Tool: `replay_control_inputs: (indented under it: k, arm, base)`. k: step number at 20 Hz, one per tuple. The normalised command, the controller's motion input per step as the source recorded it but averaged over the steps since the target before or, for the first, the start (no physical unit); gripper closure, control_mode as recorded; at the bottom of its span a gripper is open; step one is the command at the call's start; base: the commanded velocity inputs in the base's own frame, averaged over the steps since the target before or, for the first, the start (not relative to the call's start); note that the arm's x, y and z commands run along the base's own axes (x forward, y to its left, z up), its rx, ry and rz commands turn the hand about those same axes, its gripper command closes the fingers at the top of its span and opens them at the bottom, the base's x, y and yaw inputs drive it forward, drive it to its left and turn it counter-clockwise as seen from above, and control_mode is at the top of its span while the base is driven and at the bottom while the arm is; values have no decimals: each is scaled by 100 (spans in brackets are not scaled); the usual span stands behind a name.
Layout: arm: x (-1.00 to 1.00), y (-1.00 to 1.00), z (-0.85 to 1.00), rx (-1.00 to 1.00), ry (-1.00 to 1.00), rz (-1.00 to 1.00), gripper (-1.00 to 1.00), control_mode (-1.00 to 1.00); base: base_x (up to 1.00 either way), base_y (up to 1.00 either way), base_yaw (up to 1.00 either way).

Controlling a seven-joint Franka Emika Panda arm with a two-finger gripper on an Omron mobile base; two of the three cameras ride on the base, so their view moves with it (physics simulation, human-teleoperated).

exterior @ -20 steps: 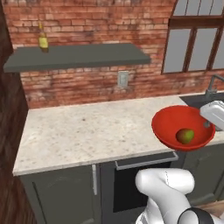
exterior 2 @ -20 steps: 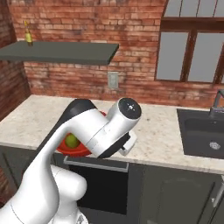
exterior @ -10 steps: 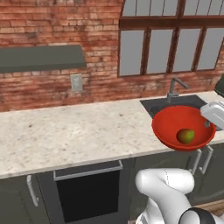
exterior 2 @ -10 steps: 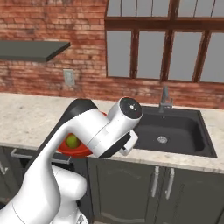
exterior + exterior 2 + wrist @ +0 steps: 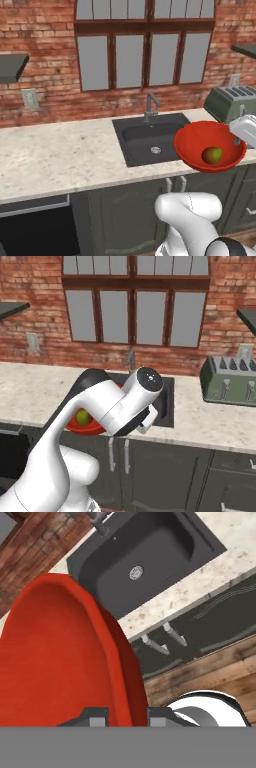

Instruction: Pick the mango from the cabinet and place it in the bowl. Then pick the bowl and place it in the sink. Then turn on the sink facuet.

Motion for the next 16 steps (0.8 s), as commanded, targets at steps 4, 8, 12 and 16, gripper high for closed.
replay_control_inputs:
  k: [4, 8, 12, 16]
  arm:
    - [0, 0, 0, 0, 0, 0, 100, 100]
    - [0, 0, 0, 0, 0, 0, 100, 100]
    - [0, 0, 0, 0, 0, 0, 100, 100]
    - [0, 0, 0, 0, 0, 0, 100, 100]
  base:
    - [15, -97, 0]
    - [36, -81, 0]
    - [54, -44, 0]
    - [58, -6, 0]
